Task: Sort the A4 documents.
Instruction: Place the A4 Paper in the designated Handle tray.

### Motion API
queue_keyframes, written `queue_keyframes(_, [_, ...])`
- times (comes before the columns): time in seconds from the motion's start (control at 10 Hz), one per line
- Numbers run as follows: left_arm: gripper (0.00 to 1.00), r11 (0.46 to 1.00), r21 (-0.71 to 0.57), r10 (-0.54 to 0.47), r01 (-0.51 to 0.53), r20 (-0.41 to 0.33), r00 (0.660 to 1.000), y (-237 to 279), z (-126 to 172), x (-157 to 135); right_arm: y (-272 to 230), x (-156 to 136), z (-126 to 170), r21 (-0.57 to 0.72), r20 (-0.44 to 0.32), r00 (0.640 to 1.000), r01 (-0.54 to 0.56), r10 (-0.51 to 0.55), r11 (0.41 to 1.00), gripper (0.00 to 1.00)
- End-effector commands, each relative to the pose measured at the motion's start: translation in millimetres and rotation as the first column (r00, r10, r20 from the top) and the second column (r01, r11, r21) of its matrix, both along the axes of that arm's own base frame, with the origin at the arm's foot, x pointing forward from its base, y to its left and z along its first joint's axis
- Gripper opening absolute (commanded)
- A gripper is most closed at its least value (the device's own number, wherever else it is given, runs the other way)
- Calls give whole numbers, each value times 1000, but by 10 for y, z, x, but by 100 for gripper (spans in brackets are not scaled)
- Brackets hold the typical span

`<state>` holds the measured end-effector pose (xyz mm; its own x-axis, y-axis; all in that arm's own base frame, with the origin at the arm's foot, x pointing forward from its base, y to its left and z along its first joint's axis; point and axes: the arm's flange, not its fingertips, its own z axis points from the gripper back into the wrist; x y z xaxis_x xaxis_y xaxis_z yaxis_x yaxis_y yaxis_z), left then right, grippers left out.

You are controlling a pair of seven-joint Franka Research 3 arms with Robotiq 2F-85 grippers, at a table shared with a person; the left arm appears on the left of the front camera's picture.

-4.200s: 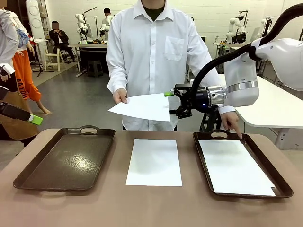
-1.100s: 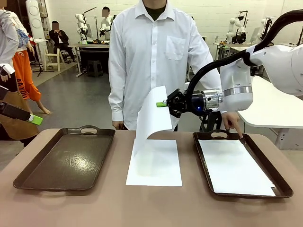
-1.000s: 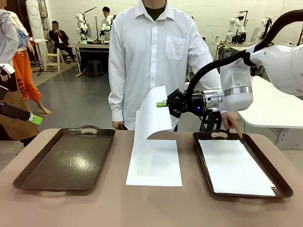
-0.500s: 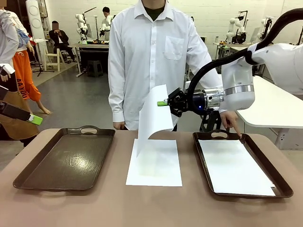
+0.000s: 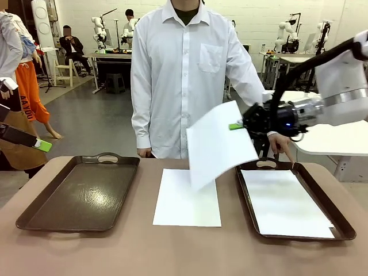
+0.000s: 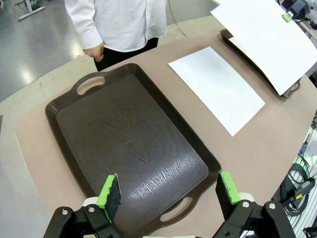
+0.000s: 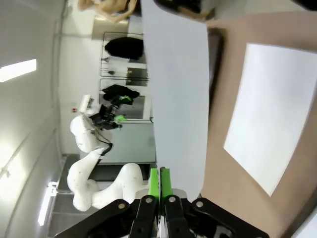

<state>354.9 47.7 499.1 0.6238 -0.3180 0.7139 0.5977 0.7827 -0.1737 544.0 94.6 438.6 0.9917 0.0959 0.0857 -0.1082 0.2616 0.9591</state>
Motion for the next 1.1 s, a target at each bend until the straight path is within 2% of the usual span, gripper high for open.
queue_keyframes(0.0, [100, 1000, -13, -20, 20, 10, 1000, 14, -28, 9, -328, -4, -163, -46, -196, 981, 0, -9, 999, 1])
queue_keyframes(0.1, [100, 1000, -13, -20, 20, 10, 1000, 14, -28, 9, -576, -13, -273, -52, -296, 955, 5, -20, 999, 1])
queue_keyframes(0.2, [100, 1000, -13, -20, 20, 10, 1000, 14, -28, 9, -751, -18, -343, -60, -336, 941, 27, -46, 998, 1])
queue_keyframes(0.4, [100, 1000, -13, -20, 20, 10, 1000, 14, -28, 9, -942, -38, -463, -77, -339, 939, 28, -52, 997, 1])
queue_keyframes(0.5, [100, 1000, -13, -20, 20, 10, 1000, 14, -28, 9, -1032, -24, -602, -116, -314, 948, 17, -53, 993, 1])
queue_keyframes(0.6, [100, 1000, -13, -20, 20, 10, 1000, 14, -28, 9, -1130, 5, -751, -142, -248, 968, -8, -28, 990, 1])
queue_keyframes(0.7, [100, 1000, -13, -20, 20, 10, 1000, 14, -28, 9, -1238, 42, -886, -200, -243, 967, 33, -82, 979, 1])
queue_keyframes(1.0, [100, 1000, -13, -20, 20, 10, 1000, 14, -28, 9, -1475, 19, -1166, -386, -120, 981, 96, -153, 918, 1])
